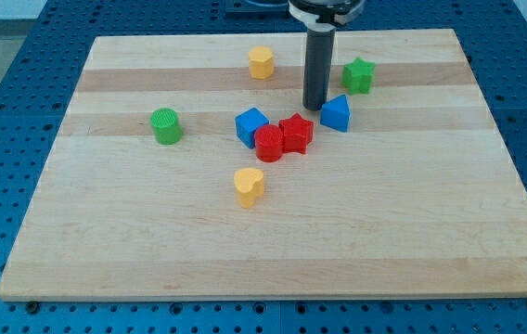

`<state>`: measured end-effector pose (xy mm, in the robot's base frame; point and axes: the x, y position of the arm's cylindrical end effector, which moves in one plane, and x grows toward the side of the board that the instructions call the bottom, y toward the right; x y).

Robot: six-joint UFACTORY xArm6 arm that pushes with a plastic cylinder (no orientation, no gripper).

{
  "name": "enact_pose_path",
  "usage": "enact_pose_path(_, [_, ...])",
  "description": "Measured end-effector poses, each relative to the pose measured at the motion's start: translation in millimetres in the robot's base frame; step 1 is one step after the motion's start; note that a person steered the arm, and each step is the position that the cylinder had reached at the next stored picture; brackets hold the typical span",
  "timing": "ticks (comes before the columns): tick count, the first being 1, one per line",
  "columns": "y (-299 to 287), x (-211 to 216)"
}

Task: Push the yellow heart slightly up

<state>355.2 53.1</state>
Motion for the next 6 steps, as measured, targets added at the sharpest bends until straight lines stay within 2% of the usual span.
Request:
enact_pose_path(2, [0,5])
enact_pose_path(3, [0,28])
enact_pose_path(4, [0,25])
enact_pose_path(5, [1,-10])
enact_pose_path(6, [10,-19])
